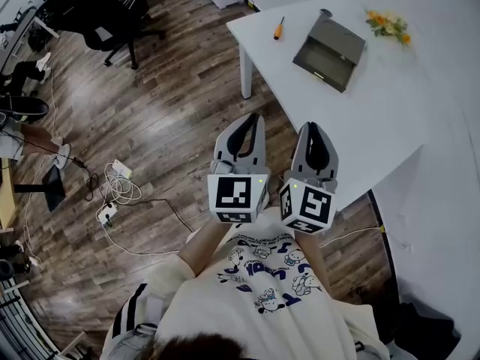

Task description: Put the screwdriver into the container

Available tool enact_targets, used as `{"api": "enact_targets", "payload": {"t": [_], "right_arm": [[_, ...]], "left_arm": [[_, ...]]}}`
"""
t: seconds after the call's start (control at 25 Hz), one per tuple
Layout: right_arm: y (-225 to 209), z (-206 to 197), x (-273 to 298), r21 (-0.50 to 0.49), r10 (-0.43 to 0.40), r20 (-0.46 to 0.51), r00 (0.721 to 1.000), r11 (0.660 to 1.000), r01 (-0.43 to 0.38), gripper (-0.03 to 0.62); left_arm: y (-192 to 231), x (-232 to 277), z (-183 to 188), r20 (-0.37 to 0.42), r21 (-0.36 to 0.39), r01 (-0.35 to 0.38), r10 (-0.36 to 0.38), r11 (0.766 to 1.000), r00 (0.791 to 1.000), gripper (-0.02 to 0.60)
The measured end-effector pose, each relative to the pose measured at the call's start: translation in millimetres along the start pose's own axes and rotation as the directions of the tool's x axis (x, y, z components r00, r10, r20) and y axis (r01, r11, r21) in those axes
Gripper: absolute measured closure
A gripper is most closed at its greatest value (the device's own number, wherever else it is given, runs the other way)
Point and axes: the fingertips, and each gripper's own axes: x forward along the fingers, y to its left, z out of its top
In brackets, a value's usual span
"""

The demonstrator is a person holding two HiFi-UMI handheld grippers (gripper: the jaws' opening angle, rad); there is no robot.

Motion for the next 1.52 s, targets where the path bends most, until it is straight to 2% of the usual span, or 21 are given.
{"api": "enact_targets", "payload": {"t": [0.44, 0.8, 1.12, 1.52], "right_arm": [[-26, -9, 31, 0.024, 0.056, -0.013, 0.998, 0.998, -0.055, 0.551], [-34, -11, 52, 0.038, 0.103, -0.025, 0.994, 0.994, -0.102, 0.551], [-36, -13, 83, 0.043, 0.108, -0.027, 0.994, 0.993, -0.107, 0.551], [-43, -17, 150, 0.056, 0.077, -0.054, 0.996, 0.996, -0.074, 0.551]], "left_arm": [[-10, 36, -6, -0.005, 0.007, -0.055, 0.055, 0.998, 0.998, 0.554], [-11, 55, -15, -0.038, -0.006, -0.103, 0.102, 0.995, 0.994, 0.554], [2, 87, -15, -0.043, -0.002, -0.101, 0.101, 0.995, 0.994, 0.554], [29, 155, -16, -0.082, -0.011, -0.067, 0.066, 0.998, 0.994, 0.555]]}}
